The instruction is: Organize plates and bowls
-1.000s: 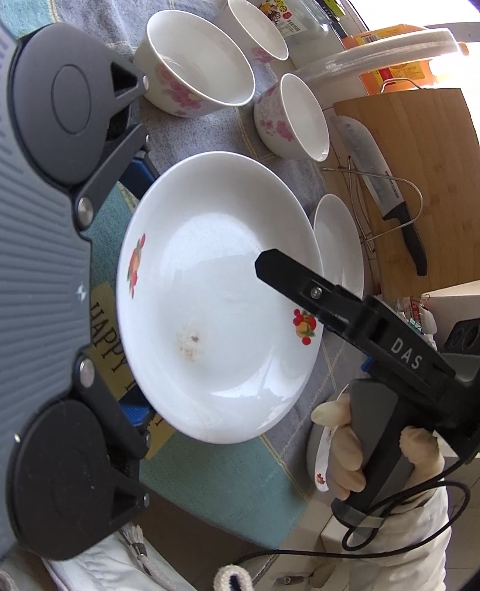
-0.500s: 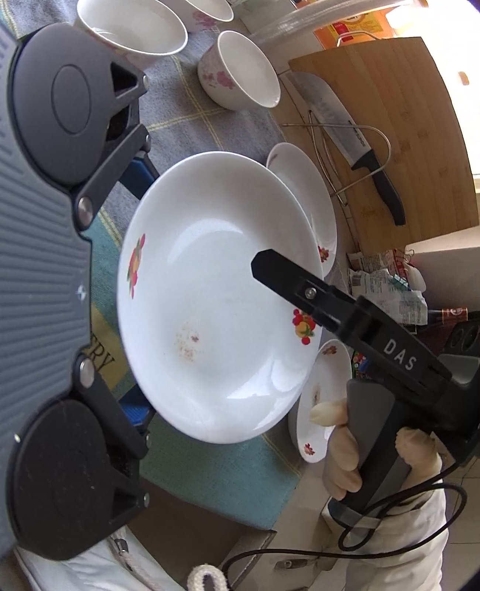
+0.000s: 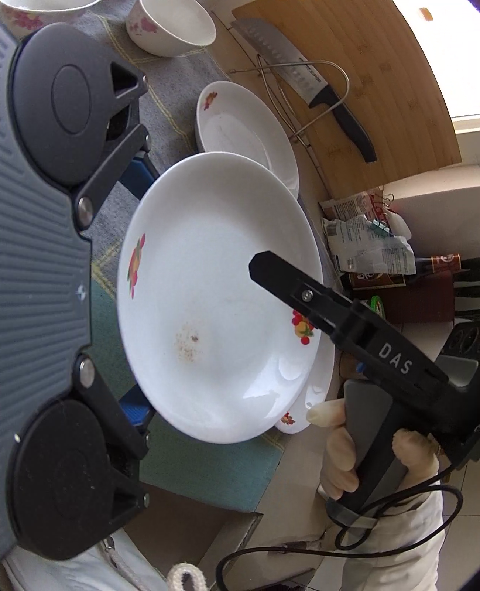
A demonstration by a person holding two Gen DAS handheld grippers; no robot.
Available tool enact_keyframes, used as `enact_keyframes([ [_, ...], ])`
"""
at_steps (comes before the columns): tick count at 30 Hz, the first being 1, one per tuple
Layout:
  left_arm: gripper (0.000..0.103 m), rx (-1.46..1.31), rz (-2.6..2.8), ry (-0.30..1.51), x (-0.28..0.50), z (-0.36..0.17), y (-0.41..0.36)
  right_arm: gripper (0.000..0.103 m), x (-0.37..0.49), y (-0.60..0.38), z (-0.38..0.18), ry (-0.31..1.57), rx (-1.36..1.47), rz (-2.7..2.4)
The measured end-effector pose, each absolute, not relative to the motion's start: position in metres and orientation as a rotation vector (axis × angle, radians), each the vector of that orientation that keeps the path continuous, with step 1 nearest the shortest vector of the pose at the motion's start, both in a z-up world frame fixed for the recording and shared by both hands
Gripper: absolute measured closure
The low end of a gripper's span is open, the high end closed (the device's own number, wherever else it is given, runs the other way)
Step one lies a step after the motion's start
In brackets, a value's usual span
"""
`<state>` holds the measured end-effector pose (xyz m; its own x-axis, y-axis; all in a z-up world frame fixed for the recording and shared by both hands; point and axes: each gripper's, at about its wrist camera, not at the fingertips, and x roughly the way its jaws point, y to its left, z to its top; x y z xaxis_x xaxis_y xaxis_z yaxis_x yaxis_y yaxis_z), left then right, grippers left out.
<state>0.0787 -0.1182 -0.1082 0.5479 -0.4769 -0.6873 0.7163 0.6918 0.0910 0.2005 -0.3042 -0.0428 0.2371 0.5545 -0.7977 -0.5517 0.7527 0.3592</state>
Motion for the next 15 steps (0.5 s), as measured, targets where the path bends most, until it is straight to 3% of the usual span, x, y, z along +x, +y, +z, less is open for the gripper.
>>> enact_keyframes([
  [15,0.001,0.412,-0.819,0.662,0.106,-0.111,-0.187,0.000,0.209,-0.387,-0.042,1.075,0.037,0.653],
])
